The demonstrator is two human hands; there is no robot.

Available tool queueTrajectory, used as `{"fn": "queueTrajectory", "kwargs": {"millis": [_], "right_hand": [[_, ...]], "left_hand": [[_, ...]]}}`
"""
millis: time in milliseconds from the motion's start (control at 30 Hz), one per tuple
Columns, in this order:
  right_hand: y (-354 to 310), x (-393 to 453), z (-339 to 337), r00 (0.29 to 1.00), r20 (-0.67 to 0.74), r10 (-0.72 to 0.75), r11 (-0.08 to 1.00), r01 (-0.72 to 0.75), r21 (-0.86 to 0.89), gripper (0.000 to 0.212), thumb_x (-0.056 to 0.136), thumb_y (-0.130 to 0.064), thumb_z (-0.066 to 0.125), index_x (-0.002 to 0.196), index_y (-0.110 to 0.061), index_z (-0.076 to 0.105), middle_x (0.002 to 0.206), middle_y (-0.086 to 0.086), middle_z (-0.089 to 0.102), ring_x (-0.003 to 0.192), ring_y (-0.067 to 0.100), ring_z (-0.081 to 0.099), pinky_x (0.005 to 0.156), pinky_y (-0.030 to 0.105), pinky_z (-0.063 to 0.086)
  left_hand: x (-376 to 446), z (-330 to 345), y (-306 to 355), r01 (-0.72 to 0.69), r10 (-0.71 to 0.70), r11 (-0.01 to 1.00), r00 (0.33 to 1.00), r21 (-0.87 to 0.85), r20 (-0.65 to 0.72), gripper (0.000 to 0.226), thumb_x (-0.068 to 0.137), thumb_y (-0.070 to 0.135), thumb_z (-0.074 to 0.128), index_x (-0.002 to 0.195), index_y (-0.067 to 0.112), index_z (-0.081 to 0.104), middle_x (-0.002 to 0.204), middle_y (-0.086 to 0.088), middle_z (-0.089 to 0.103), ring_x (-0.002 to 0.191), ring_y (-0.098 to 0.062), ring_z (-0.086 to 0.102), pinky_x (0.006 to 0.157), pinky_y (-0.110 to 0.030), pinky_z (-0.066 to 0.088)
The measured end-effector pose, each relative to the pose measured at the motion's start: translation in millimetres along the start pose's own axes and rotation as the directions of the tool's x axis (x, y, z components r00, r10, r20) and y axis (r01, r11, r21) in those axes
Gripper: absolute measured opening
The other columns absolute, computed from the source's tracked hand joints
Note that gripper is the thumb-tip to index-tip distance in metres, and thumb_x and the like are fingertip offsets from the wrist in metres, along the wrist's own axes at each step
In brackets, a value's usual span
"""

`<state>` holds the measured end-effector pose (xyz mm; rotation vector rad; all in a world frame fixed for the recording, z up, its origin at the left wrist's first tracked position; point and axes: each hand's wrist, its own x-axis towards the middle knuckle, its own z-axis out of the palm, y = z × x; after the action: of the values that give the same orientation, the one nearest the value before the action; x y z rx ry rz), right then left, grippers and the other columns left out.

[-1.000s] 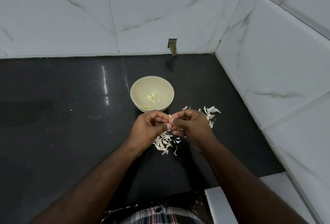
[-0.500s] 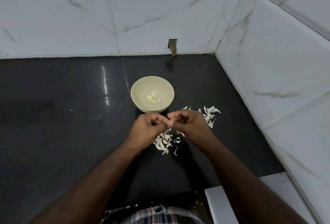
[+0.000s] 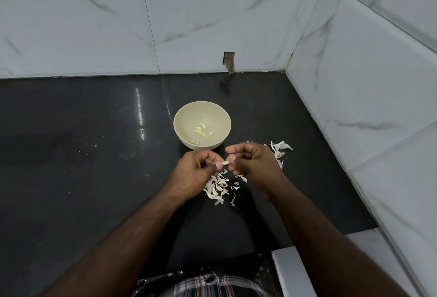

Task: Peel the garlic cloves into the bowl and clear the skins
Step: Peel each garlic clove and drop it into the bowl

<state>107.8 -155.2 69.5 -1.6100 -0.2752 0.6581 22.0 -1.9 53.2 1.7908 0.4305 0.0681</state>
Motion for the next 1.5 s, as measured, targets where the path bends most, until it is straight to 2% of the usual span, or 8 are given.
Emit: {"fn": "queueTrajectory", "kwargs": {"millis": [233,400,633,867,1000,1133,1233,1500], "right_hand": [[0,1,-2,0.998,0.034,-0.043,0.996,0.046,-0.078,0.013,0.088,-0.002,0.072,0.097,-0.011,0.071,0.074,0.007,0.069,0.069,0.017,0.064,0.059,0.024,0.051],[-3,3,-3,1.0,-0.015,-0.002,1.0,0.002,-0.01,0.02,0.093,0.005,0.06,0.096,-0.012,0.071,0.08,0.007,0.074,0.071,0.016,0.065,0.059,0.025,0.051],[18,8,-6,0.998,-0.02,-0.055,0.816,0.033,-0.577,0.013,0.087,-0.02,0.073,0.094,-0.03,0.071,0.071,-0.011,0.068,0.067,0.0,0.064,0.07,0.023,0.051],[29,-2,4,0.994,0.102,-0.046,0.622,0.108,-0.775,0.014,0.091,-0.019,0.064,0.1,-0.02,0.075,0.086,-0.007,0.074,0.081,0.006,0.067,0.076,0.021,0.049],[31,7,10,0.992,0.089,-0.087,0.513,0.122,-0.85,0.019,0.09,-0.017,0.056,0.093,-0.014,0.074,0.084,0.003,0.074,0.081,0.019,0.068,0.078,0.035,0.055],[31,14,20,0.981,0.171,-0.091,0.412,0.193,-0.89,0.031,0.093,-0.021,0.053,0.118,-0.025,0.071,0.104,0.002,0.068,0.101,0.024,0.063,0.087,0.035,0.051],[32,16,25,0.972,0.229,-0.058,0.345,0.234,-0.909,0.039,0.091,-0.02,0.049,0.125,-0.033,0.065,0.093,-0.003,0.049,0.097,0.025,0.061,0.079,0.035,0.049],[21,15,15,0.997,0.057,-0.043,0.553,0.071,-0.83,0.006,0.086,-0.027,0.067,0.083,-0.025,0.062,0.074,-0.011,0.062,0.076,0.009,0.062,0.072,0.03,0.052]], "left_hand": [[0,-3,-1,0.006,-0.006,1.0,1.0,0.003,-0.02,0.012,0.093,0.012,0.068,0.084,0.018,0.073,0.068,0.006,0.07,0.058,0.002,0.059,0.059,-0.015,0.043],[6,-11,-2,-0.025,0.024,1.0,0.99,-0.003,-0.141,0.013,0.09,0.02,0.07,0.08,0.028,0.071,0.077,-0.008,0.07,0.066,-0.012,0.06,0.067,-0.034,0.049],[25,-37,17,-0.032,0.103,0.985,0.897,0.169,-0.431,0.014,0.088,0.03,0.074,0.076,0.023,0.071,0.075,0.004,0.071,0.069,-0.004,0.063,0.063,-0.017,0.047],[33,-42,23,0.005,0.123,0.949,0.915,0.316,-0.383,0.019,0.093,0.025,0.063,0.102,0.025,0.08,0.106,0.016,0.075,0.093,0.0,0.065,0.074,-0.006,0.04],[20,-34,23,-0.038,0.127,0.961,0.94,0.275,-0.315,0.013,0.091,0.033,0.068,0.084,0.029,0.078,0.081,0.014,0.074,0.077,-0.002,0.065,0.067,-0.012,0.046],[7,-23,11,-0.023,0.078,0.965,0.977,0.261,-0.201,0.028,0.09,0.036,0.07,0.065,0.022,0.07,0.064,0.009,0.069,0.06,-0.004,0.061,0.059,-0.019,0.045],[0,-19,0,0.018,0.033,0.957,0.985,0.291,-0.171,0.03,0.09,0.037,0.071,0.063,0.024,0.069,0.063,0.009,0.069,0.061,-0.004,0.063,0.059,-0.019,0.045],[-4,-20,-13,0.077,-0.057,0.946,0.996,0.315,-0.072,0.007,0.087,0.032,0.074,0.08,0.03,0.075,0.072,0.012,0.071,0.064,0.0,0.063,0.068,-0.025,0.051]]}}
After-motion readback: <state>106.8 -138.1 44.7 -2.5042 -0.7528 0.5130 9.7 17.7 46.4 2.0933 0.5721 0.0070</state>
